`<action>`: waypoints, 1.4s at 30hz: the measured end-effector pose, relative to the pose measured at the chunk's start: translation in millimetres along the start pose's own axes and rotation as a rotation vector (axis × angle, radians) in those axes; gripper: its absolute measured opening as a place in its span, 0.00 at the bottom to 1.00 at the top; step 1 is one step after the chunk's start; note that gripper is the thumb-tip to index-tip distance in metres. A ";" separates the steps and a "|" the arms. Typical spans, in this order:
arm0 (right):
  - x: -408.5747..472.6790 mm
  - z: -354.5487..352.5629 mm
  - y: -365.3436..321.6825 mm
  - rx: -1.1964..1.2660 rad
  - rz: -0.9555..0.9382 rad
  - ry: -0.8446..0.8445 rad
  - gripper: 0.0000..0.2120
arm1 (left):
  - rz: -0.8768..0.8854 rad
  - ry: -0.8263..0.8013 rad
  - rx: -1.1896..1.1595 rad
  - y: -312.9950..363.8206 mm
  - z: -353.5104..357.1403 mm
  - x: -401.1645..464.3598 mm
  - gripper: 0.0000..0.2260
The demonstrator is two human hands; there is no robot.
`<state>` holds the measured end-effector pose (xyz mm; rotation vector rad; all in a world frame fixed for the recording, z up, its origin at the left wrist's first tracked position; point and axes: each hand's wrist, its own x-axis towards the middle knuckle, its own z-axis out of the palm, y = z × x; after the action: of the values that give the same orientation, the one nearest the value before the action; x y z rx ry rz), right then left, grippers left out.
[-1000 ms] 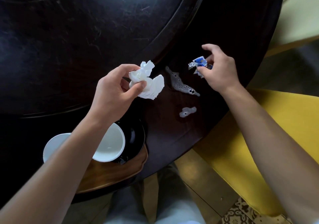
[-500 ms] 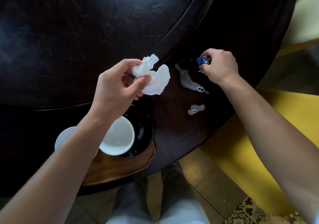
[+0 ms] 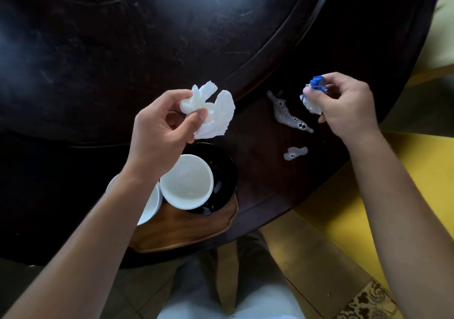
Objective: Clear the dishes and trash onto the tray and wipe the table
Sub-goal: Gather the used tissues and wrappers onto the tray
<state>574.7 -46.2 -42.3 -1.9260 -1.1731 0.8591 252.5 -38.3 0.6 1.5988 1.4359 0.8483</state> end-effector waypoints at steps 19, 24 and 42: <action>-179.1 28.4 -65.8 0.099 -0.020 0.121 0.06 | 0.025 0.018 -0.066 -13.2 -95.8 -82.8 0.11; -243.0 57.3 -101.1 0.204 -0.025 0.162 0.09 | 0.027 -0.034 -0.101 -27.3 -135.8 -114.8 0.10; -358.1 71.3 -79.0 0.283 -0.014 0.256 0.07 | -0.078 -0.094 -0.130 -63.1 -138.9 -213.0 0.12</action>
<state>350.5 -331.0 47.9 -1.7329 -0.8632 0.7042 74.1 -229.8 13.7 1.4575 1.3404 0.7945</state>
